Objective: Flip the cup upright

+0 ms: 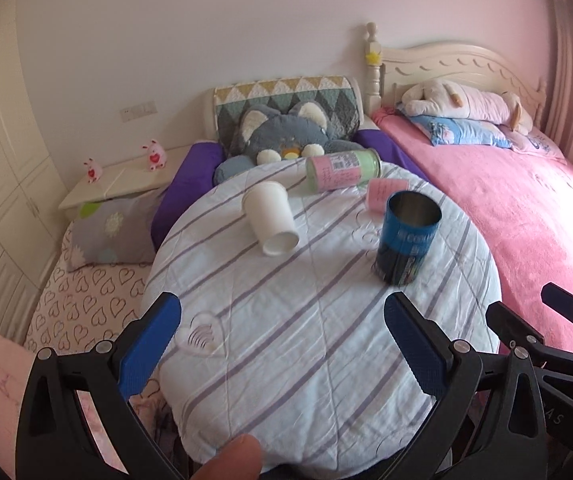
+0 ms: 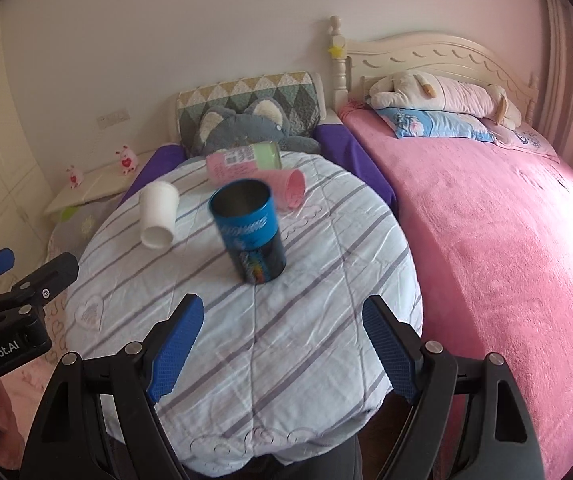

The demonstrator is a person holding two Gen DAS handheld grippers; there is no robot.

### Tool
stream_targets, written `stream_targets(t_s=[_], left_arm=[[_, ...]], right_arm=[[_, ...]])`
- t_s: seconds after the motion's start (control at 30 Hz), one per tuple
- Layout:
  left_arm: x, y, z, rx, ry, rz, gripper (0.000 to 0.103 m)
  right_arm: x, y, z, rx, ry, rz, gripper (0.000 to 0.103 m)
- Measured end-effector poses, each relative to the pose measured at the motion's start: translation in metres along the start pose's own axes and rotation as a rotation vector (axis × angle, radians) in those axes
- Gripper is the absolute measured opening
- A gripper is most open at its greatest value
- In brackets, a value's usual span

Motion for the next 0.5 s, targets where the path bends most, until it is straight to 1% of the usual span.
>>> stream_targets(t_s=[0.1, 0.17, 0.23, 0.5], left_arm=[[-0.001, -0.017, 0.005, -0.005, 0.003, -0.002, 0.103], [-0.004, -0.026, 0.008, -0.003, 0.015, 0.009, 0.103], [-0.007, -0.032, 0.011, -0.006, 0.003, 0.020, 0.103], [-0.010, -0.041, 0.026, 0.018, 0.012, 0.028, 0.103]], right_arm=[[-0.011, -0.012, 0.005, -0.004, -0.002, 0.028, 0.083], [-0.015, -0.017, 0.010, 0.005, -0.027, 0.045, 0.083], [-0.018, -0.021, 0.016, 0.016, -0.027, 0.051, 0.083], [-0.018, -0.026, 0.030, 0.043, -0.046, 0.056, 0.083]])
Point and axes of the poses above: each gripper's, at about its wrist camera, not at the fingertips, and z roughly against the way its jaws point, x to its right, y to its top, the point moved 2 cm from there along -z, roughly the way its jaws point, and after that the axes turned 14 degrees about -x, right-handed, at the moved point
